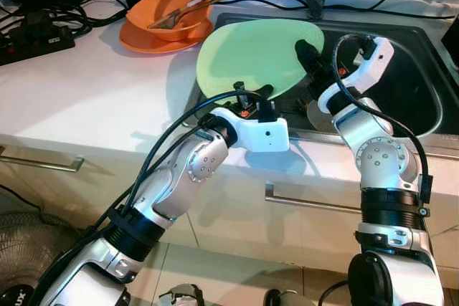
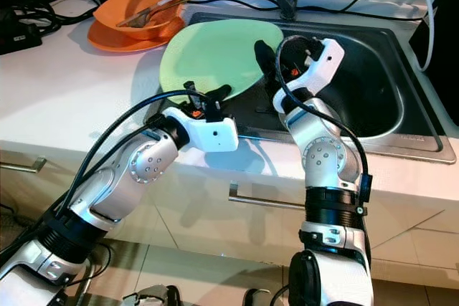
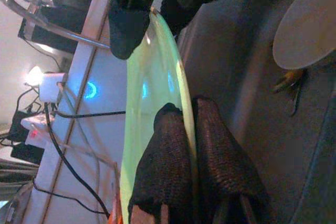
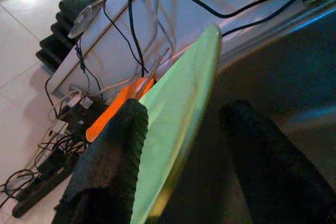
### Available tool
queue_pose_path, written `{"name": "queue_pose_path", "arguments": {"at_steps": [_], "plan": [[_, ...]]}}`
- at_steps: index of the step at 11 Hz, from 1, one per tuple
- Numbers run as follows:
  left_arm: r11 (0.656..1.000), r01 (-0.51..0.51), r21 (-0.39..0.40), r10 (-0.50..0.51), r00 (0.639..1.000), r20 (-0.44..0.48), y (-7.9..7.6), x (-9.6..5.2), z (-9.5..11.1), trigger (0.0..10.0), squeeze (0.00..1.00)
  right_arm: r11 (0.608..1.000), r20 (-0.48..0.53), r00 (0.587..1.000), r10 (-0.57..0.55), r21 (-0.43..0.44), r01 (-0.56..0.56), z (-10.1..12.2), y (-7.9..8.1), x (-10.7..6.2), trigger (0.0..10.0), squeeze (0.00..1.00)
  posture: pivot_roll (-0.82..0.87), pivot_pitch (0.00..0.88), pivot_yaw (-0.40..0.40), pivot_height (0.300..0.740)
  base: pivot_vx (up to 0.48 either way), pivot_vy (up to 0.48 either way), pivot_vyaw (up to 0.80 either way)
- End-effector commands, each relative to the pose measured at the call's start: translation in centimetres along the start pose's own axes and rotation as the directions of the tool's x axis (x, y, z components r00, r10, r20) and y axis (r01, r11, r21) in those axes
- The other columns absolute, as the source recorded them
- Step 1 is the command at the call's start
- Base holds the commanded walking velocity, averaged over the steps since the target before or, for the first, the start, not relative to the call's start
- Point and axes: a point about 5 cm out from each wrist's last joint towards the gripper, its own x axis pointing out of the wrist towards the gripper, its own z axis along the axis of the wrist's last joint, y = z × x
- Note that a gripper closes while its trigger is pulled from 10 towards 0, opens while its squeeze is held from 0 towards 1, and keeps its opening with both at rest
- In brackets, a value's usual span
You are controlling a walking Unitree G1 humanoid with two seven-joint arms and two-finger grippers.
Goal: Kitchen organization
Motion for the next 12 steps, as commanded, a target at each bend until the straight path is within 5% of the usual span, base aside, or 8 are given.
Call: {"name": "queue_pose_path", "arguments": {"at_steps": [1, 11, 12], "plan": [[1.0, -0.017, 0.01, 0.017, 0.999, 0.032, 0.55, 0.03, 0.54, 10.0, 0.0, 1.0, 0.003, 1.0, 0.027, 0.003, -0.027, 0.18, 0.63, 0.34, 0.0, 0.0, 0.05, 0.082, 0.025, 0.74, 0.0, 0.0, 0.0], [0.999, -0.016, 0.044, 0.015, 1.0, 0.024, 0.5, 0.05, 0.35, 10.0, 0.0, 0.998, 0.001, 0.999, 0.048, 0.028, -0.048, -0.07, 0.95, 0.57, 0.0, 0.0, 0.05, 0.062, 0.028, 0.74, 0.0, 0.0, 0.0], [0.999, -0.016, 0.048, 0.015, 1.0, 0.024, 0.47, 0.02, 0.35, 10.0, 0.07, 0.998, 0.001, 0.999, 0.048, 0.037, -0.048, -0.14, 0.97, 0.55, 0.0, 0.0, 0.05, 0.059, 0.028, 0.74, 0.0, 0.0, 0.0]]}}
